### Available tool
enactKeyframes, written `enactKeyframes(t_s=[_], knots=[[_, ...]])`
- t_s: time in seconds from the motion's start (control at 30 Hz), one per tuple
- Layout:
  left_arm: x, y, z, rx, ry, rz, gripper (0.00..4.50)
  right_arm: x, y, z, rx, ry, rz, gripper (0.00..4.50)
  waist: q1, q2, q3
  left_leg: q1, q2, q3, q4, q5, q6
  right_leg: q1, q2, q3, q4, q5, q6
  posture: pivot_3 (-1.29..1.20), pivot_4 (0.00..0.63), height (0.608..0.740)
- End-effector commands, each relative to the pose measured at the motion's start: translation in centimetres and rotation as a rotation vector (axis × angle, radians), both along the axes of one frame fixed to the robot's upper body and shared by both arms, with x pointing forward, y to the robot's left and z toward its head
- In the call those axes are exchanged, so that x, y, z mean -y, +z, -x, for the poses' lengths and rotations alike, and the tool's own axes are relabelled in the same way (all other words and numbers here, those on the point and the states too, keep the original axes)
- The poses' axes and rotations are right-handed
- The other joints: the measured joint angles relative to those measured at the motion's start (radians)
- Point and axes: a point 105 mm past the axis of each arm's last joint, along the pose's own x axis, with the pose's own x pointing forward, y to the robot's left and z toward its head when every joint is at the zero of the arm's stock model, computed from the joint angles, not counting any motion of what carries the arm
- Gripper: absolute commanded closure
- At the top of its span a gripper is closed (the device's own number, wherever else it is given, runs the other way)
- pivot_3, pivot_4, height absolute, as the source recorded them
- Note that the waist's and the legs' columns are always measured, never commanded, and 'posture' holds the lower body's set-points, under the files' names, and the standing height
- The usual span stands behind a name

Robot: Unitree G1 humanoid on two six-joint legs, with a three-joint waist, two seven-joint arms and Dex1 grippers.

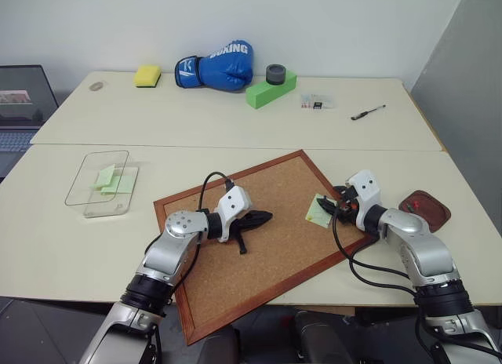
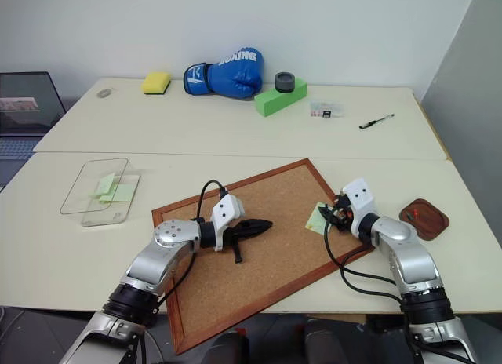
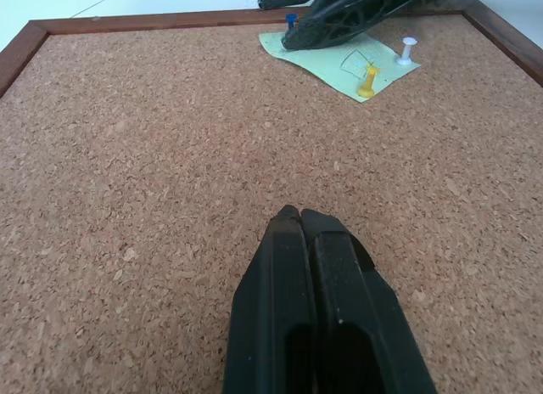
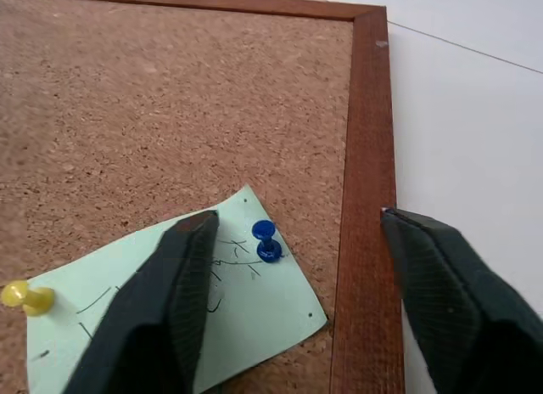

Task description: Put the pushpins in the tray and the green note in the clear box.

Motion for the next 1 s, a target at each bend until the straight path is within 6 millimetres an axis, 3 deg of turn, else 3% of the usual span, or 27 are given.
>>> enactKeyframes(t_s=[0.03, 0.4, 1.0], knots=[[-0.1, -0.7, 0.4, -0.018, -0.003, -0.023, 4.50, -0.6, 1.3, 0.1, 0.062, 0.043, 0.008, 2.24, 0.000, 0.000, 0.000, 0.000, 0.000, 0.000, 0.000, 0.000, 0.000, 0.000, 0.000, 0.000, 0.000, 0.000, 0.000, 0.00, 0.150, 0.740], [-0.2, -1.4, 0.4, -0.021, -0.012, -0.061, 4.50, -1.3, 1.7, 1.0, 0.091, 0.097, 0.016, 4.47, 0.000, 0.000, 0.000, 0.000, 0.000, 0.000, 0.000, 0.000, 0.000, 0.000, 0.000, 0.000, 0.000, 0.000, 0.000, 0.00, 0.150, 0.740], [-0.5, -2.4, 0.4, -0.016, -0.028, -0.141, 4.50, -2.1, 5.3, 1.2, 0.209, 0.111, -0.049, 4.49, 0.000, 0.000, 0.000, 0.002, 0.000, 0.000, 0.000, 0.000, 0.000, 0.002, 0.000, 0.000, 0.000, 0.000, 0.000, 0.00, 0.150, 0.740]])
